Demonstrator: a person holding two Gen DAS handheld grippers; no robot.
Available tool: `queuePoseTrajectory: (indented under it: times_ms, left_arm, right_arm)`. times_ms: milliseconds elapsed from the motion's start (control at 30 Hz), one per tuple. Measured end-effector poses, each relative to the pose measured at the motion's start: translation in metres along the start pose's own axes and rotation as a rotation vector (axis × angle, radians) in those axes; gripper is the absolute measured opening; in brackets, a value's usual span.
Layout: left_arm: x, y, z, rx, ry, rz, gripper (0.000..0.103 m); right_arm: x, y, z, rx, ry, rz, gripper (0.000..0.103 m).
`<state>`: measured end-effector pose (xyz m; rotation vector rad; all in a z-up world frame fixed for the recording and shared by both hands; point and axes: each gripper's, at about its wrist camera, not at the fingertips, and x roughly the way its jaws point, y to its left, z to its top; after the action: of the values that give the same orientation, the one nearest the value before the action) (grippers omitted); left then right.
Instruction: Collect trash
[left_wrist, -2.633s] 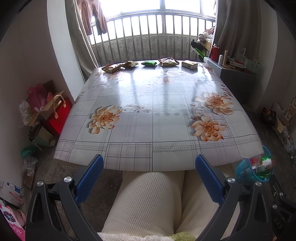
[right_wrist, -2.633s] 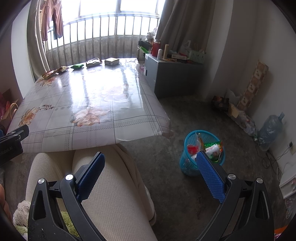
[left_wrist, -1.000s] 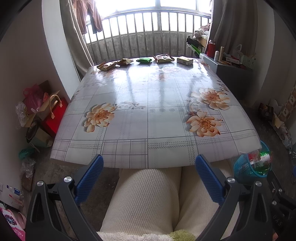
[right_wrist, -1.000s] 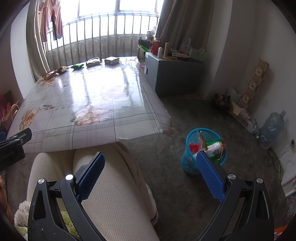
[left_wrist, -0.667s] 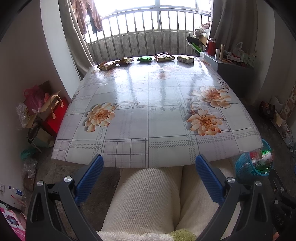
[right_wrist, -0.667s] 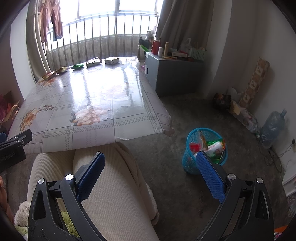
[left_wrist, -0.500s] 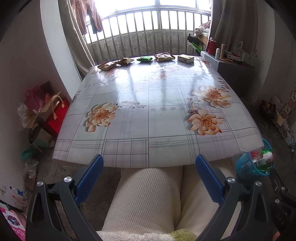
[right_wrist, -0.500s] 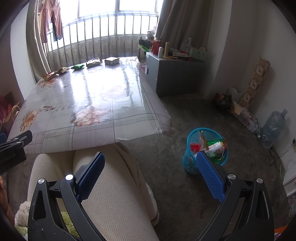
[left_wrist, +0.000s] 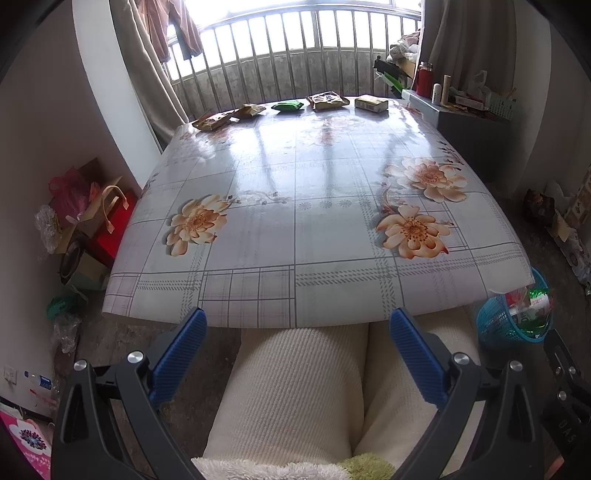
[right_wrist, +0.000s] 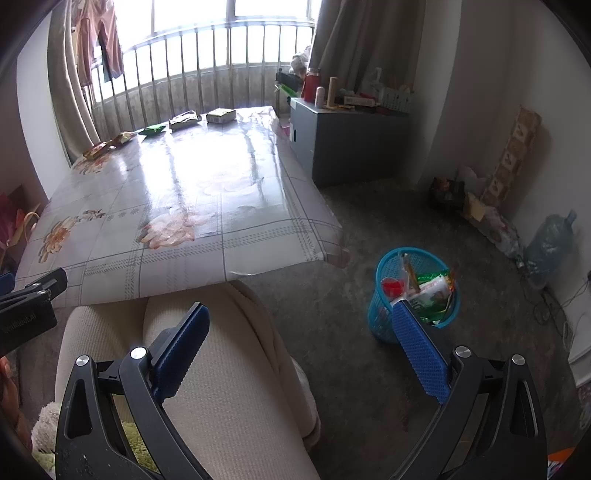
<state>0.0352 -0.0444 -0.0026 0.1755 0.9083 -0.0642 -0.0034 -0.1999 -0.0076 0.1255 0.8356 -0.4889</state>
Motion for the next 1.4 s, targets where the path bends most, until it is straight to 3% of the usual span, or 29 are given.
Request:
queuePoseTrajectory:
  times_ms: [1400]
  left_arm:
    - [0.041,-0.003,0.001,0.002,0.146,-0.013,0.097]
  right_arm:
    - [0.028,0.001,0.002,0.006,0.090,0.020,0.095]
